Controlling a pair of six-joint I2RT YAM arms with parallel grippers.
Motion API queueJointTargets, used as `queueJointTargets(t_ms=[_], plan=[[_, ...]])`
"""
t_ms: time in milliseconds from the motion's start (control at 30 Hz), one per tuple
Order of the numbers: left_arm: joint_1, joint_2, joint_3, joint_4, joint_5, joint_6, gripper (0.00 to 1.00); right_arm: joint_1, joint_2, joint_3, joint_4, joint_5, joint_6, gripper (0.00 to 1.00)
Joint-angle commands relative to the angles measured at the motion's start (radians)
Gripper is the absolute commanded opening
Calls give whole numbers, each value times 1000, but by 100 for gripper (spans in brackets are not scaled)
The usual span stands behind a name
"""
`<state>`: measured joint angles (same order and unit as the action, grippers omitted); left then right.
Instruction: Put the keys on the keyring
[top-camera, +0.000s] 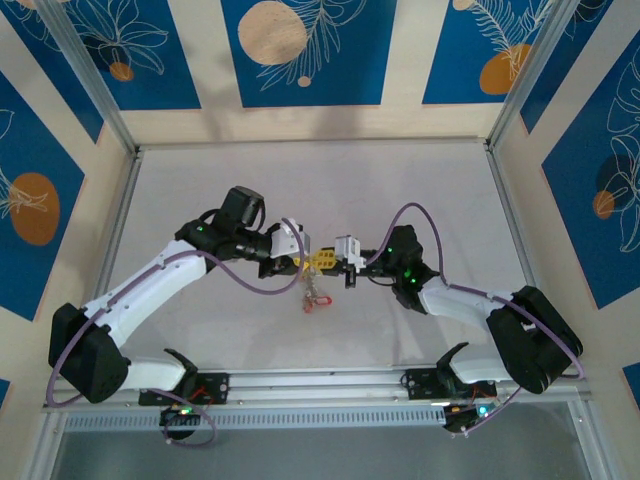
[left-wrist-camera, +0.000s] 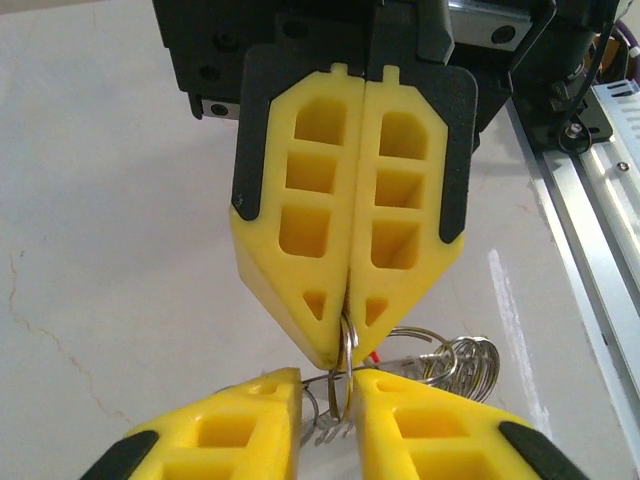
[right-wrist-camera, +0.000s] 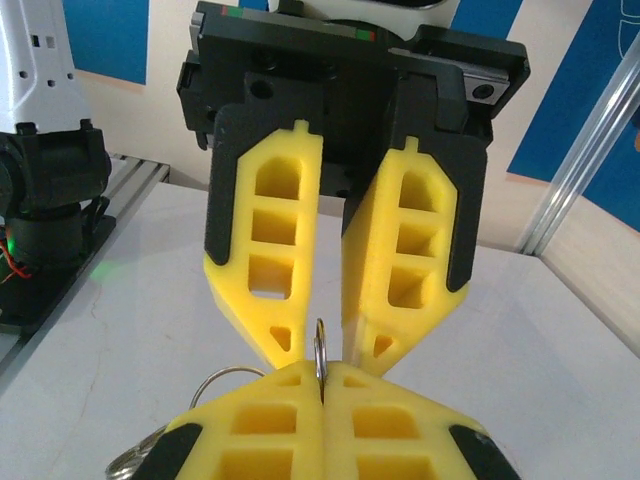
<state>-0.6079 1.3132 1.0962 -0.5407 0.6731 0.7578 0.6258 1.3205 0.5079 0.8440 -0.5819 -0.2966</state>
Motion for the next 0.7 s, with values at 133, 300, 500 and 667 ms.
queueJointTargets(t_ms=[133,300,500,667], plan=[[-7,-1,34,19,84,3,8,19,2,14,19,51,-38,0],[-6,-2,38,16,69,0,0,27,7,12,15,80,-46,0],[-7,-23,-1,47,-18,-12,0,28,3,0,53,125,-22,0],[-7,-35,19,-14,-117,19,0,26,3,-16,60,175,-35,31]])
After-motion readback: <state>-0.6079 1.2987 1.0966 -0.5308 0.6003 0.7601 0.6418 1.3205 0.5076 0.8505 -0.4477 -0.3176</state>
